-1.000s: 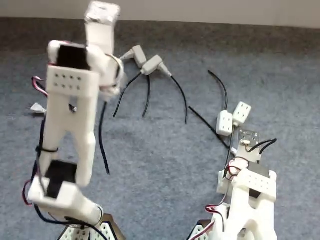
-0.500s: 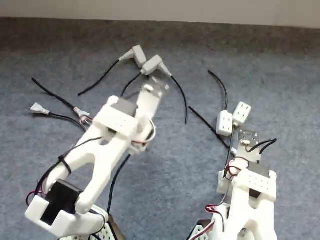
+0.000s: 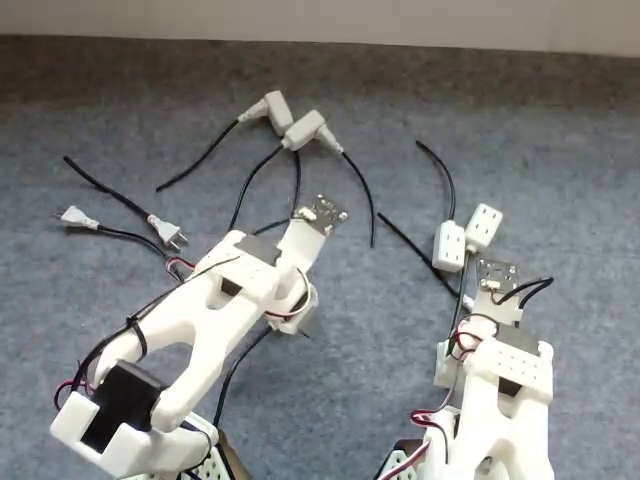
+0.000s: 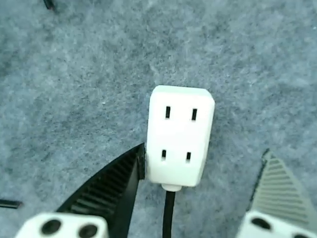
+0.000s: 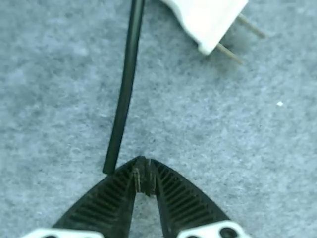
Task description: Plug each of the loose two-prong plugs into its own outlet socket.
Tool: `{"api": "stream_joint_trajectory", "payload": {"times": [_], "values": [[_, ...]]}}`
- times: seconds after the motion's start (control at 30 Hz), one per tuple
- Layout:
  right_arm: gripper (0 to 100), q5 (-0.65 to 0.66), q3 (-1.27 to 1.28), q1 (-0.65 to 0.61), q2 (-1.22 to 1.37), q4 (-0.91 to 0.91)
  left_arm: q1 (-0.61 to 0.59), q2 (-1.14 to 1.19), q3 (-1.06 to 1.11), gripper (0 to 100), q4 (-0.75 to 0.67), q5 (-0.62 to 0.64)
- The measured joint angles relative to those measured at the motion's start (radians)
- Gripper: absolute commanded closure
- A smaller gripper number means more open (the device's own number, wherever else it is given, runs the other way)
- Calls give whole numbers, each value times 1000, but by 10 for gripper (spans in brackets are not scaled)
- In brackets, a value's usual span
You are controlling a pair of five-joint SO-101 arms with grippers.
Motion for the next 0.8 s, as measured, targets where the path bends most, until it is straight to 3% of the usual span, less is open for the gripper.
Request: {"api": "stream_joint_trajectory", "payload": {"times": [0.13,0.27,0.37,0.53,0.8], "values": [[985,0,-3,-41,0,5,0,-12,37,607,-57,-2],[985,40,-123,-114,5,132,-8,-17,37,607,-64,-2],[963,137,-302,-181,2,299,-31,-17,37,607,-71,0],[776,269,-634,-218,2,535,-69,-17,37,607,-71,0],[772,669,-767,-133,43,594,-68,-17,37,607,-71,0]]}}
